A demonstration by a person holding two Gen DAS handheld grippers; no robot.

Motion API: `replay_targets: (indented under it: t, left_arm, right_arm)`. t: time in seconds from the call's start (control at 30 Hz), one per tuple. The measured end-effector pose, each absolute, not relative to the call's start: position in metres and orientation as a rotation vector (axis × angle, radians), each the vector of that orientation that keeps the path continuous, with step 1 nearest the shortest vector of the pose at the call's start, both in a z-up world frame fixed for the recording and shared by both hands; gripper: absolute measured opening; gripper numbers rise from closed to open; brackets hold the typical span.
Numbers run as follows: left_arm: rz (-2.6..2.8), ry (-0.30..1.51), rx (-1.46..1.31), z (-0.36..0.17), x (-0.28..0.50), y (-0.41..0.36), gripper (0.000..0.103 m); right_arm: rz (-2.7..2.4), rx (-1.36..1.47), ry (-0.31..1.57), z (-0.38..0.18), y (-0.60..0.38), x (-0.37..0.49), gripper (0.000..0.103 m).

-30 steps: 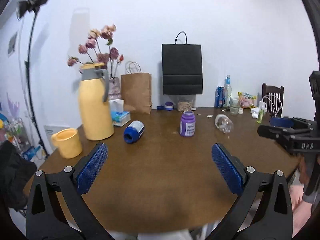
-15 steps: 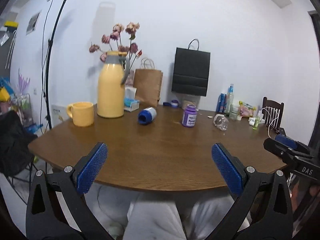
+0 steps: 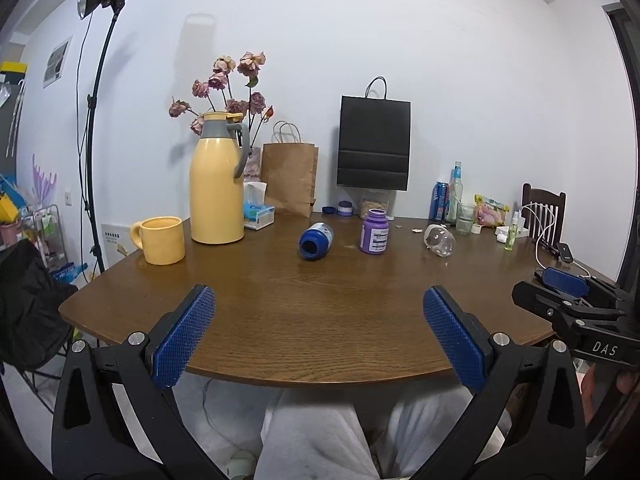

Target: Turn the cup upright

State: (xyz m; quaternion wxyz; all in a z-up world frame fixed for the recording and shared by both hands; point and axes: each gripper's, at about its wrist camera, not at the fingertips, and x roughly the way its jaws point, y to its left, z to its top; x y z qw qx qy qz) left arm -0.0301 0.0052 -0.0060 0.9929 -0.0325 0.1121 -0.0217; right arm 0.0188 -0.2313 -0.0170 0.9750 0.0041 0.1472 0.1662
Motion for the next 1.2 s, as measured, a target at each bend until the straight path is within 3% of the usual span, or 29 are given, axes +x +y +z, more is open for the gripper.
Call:
replay_targets:
  t: [1.2]
  left_arm:
    - [-0.042,0.23,-0.053,-0.0076,-0.032,0.0012,0.103]
  right_arm:
    - [0.339,-0.008,0.316,-0.0205,-0.2277,0.0216,0.088]
